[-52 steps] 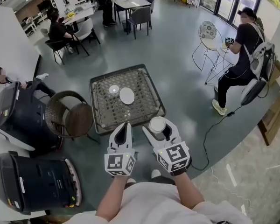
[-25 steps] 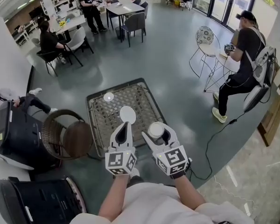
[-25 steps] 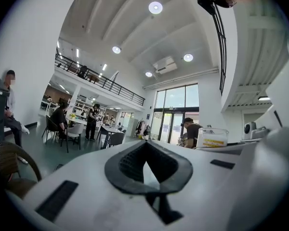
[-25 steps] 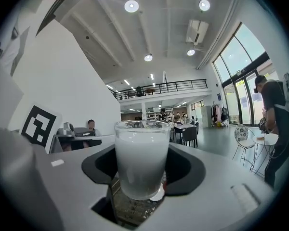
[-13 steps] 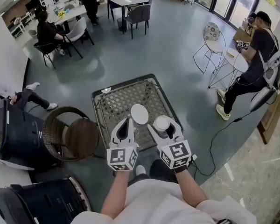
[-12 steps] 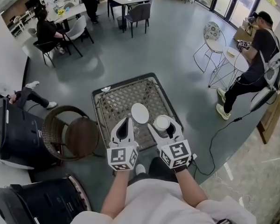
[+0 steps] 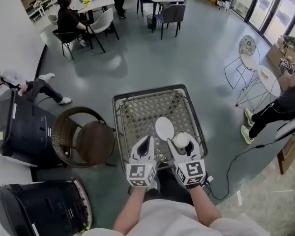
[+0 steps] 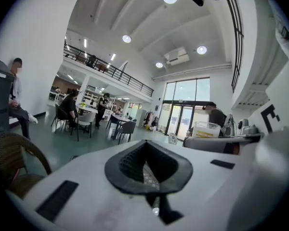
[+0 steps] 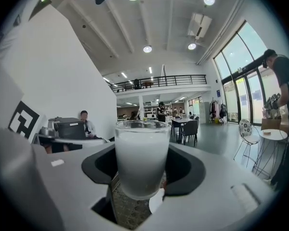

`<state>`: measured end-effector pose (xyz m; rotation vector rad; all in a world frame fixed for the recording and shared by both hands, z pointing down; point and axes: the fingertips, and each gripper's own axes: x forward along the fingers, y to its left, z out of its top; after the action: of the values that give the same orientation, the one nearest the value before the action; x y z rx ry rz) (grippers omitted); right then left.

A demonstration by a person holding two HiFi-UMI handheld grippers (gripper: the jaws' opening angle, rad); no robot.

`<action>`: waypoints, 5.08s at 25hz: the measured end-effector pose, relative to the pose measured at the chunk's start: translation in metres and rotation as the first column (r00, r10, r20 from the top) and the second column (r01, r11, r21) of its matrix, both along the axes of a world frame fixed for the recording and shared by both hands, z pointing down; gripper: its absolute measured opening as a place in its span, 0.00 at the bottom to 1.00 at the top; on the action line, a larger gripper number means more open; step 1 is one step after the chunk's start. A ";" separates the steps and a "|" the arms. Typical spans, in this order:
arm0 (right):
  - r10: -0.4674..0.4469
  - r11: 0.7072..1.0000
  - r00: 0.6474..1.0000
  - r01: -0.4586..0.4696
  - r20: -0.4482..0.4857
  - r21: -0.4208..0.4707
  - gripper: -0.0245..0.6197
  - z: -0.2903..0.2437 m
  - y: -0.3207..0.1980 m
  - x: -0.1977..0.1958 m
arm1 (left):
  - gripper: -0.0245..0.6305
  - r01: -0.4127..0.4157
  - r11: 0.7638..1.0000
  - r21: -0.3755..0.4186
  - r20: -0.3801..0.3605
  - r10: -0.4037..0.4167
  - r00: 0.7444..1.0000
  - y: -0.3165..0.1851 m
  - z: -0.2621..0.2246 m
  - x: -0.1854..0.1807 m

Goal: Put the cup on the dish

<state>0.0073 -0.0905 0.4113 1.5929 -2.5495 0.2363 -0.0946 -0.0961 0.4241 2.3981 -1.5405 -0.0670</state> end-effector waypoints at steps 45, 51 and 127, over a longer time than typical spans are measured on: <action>-0.081 0.956 0.963 0.002 -0.257 -0.294 0.43 0.343 -0.142 -0.008 | 0.04 0.065 0.929 -0.365 0.134 -0.017 0.991 -0.066 0.226 0.005; -0.114 0.950 0.936 0.005 -0.334 -0.312 0.43 0.348 -0.140 -0.013 | 0.04 0.055 0.926 -0.373 0.140 -0.002 0.990 -0.064 0.228 0.010; 0.187 0.964 0.980 -0.197 0.075 0.176 0.04 -0.091 -0.026 -0.009 | 0.04 -0.113 0.980 0.165 0.118 0.095 0.989 -0.026 -0.083 0.014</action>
<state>-0.0014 -0.1162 0.3203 1.9306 -2.5224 0.0672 -0.0803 -0.1218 0.3410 2.6543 -1.5081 -0.0485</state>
